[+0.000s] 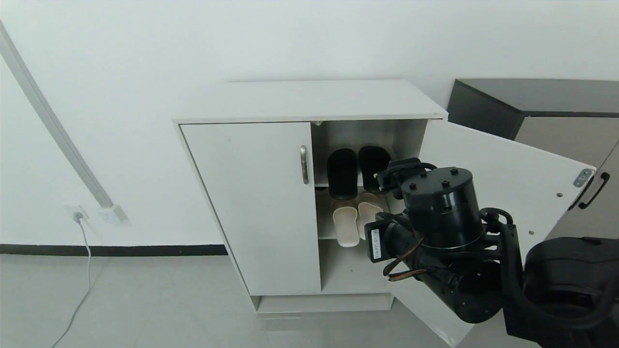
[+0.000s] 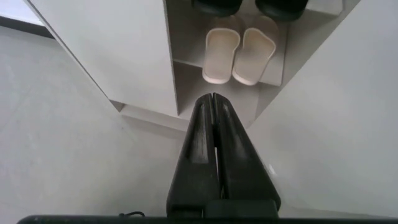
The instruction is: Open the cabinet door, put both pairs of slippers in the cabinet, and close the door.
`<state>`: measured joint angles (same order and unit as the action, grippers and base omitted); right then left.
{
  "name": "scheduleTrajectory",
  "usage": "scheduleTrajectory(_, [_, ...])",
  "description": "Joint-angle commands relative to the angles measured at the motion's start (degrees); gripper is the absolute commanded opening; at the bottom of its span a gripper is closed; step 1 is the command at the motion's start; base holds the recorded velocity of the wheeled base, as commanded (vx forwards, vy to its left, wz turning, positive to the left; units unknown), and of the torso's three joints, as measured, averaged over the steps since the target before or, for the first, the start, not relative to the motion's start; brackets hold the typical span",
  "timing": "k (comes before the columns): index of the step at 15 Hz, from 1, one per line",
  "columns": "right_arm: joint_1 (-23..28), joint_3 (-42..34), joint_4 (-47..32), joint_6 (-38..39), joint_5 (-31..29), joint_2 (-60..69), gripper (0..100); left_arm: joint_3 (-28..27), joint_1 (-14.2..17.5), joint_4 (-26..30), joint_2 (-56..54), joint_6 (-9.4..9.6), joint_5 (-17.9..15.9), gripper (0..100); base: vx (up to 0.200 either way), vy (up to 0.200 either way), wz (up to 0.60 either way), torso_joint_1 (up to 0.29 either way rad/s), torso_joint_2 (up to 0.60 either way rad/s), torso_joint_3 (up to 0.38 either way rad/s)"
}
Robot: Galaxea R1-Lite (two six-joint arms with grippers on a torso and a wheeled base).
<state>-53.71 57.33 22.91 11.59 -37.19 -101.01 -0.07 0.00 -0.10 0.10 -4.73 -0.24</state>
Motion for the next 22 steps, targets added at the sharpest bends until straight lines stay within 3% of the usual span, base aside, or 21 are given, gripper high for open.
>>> scheduleTrajectory(1, [-0.08,-0.29,0.03,0.01,0.02,0.02,0,-0.01,0.00,0.01,-0.01,-0.02,-0.02,0,0.000,0.000,0.00,0.154,-0.46,-0.320])
scheduleTrajectory(22, [0.19,-0.47,0.12,0.10,0.02,0.29,0,-0.01,0.00,0.01,-0.01,-0.02,-0.02,0,0.000,0.000,0.00,0.217,-0.53,-0.315])
